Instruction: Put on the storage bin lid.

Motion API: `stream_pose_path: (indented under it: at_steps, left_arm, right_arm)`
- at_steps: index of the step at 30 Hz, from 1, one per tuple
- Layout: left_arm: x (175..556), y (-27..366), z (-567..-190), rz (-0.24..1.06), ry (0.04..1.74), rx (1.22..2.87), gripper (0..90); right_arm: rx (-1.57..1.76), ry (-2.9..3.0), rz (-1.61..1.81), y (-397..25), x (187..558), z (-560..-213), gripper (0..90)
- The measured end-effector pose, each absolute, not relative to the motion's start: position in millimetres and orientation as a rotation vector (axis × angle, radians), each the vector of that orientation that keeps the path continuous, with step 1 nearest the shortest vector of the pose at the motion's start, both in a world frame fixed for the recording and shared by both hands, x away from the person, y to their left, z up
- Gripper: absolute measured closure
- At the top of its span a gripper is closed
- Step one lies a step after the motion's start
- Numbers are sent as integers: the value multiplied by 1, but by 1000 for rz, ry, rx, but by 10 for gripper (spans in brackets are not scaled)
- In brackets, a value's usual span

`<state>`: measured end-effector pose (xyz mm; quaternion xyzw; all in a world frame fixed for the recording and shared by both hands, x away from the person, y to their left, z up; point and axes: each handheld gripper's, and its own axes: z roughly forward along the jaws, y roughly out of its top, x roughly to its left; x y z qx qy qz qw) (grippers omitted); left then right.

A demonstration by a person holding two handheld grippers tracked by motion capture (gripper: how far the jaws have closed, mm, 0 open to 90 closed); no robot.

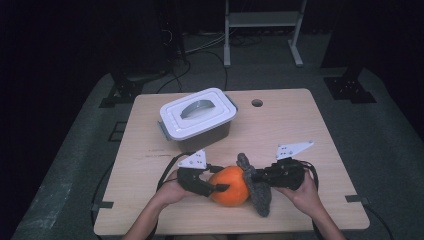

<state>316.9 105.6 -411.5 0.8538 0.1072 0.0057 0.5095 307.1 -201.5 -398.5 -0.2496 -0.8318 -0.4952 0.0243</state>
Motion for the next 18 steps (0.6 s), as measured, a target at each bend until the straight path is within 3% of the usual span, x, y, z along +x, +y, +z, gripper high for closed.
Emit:
stream_pose_path:
  at_steps: [8,14,16,18]
  left_arm:
    - [318,106,-411,10,269,2060,355]
    - [317,106,-411,-21,247,2077,198]
    - [316,105,-414,-30,225,2089,201]
    - [315,105,-414,-24,217,2087,261]
  right_arm:
    - [-727,-2596,-1562,-195,302,-393,781]
    - [-765,-2606,-1508,-199,308,-401,780]
    - [-780,-2623,-1482,-200,309,-402,779]
    - [-793,-2639,-1469,-201,309,-401,780]
